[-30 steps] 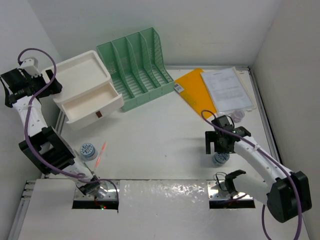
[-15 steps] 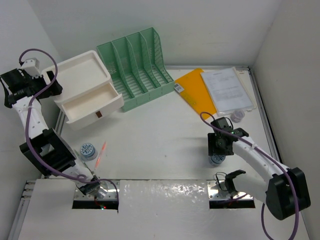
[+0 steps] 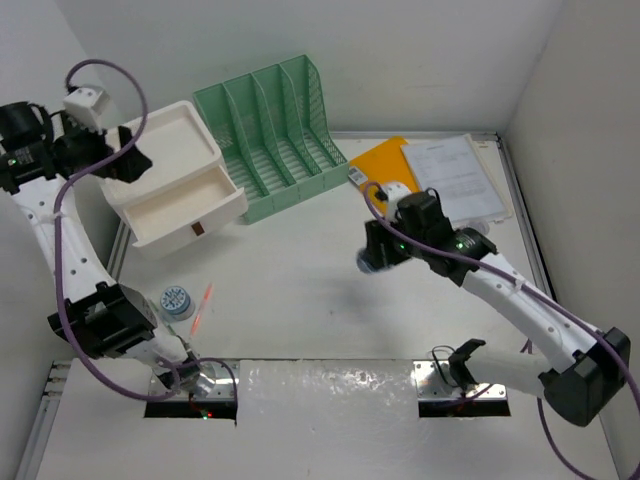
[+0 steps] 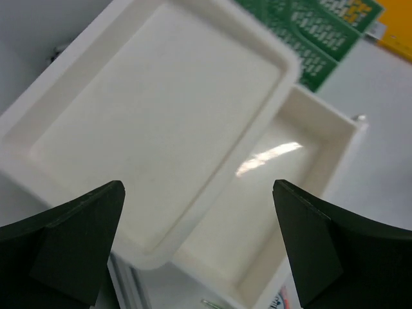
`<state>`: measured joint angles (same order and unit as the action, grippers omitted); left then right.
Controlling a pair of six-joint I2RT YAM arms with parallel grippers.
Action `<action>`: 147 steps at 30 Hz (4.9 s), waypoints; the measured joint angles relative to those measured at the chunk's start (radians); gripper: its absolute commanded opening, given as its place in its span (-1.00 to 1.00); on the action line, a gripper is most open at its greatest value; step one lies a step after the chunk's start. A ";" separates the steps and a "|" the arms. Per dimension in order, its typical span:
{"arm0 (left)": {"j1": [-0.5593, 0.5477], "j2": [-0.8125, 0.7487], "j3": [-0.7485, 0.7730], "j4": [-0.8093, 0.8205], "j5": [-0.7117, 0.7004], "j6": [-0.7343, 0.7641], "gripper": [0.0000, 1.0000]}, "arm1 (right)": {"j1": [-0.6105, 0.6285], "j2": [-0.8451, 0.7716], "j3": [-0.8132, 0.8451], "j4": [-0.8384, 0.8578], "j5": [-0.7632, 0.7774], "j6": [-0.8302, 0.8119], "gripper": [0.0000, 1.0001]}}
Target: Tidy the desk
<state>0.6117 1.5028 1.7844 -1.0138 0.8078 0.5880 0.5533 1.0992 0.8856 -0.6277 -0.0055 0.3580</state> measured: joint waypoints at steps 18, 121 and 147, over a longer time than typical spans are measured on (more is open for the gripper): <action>-0.565 -0.134 0.074 -0.198 0.100 -0.137 0.99 | 0.458 0.402 0.307 0.856 0.068 -0.487 -1.00; -0.305 -0.473 -0.358 0.268 -0.827 -0.197 0.99 | 0.471 0.235 0.056 0.740 0.195 -0.330 0.98; 0.204 -0.507 -0.846 -0.307 -0.250 0.643 0.93 | 0.471 0.371 0.066 0.693 0.163 -0.310 0.98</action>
<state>0.8154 0.9958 0.9379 -1.3212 0.5579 1.2312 1.0245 1.4704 0.9512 0.0654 0.1577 0.0479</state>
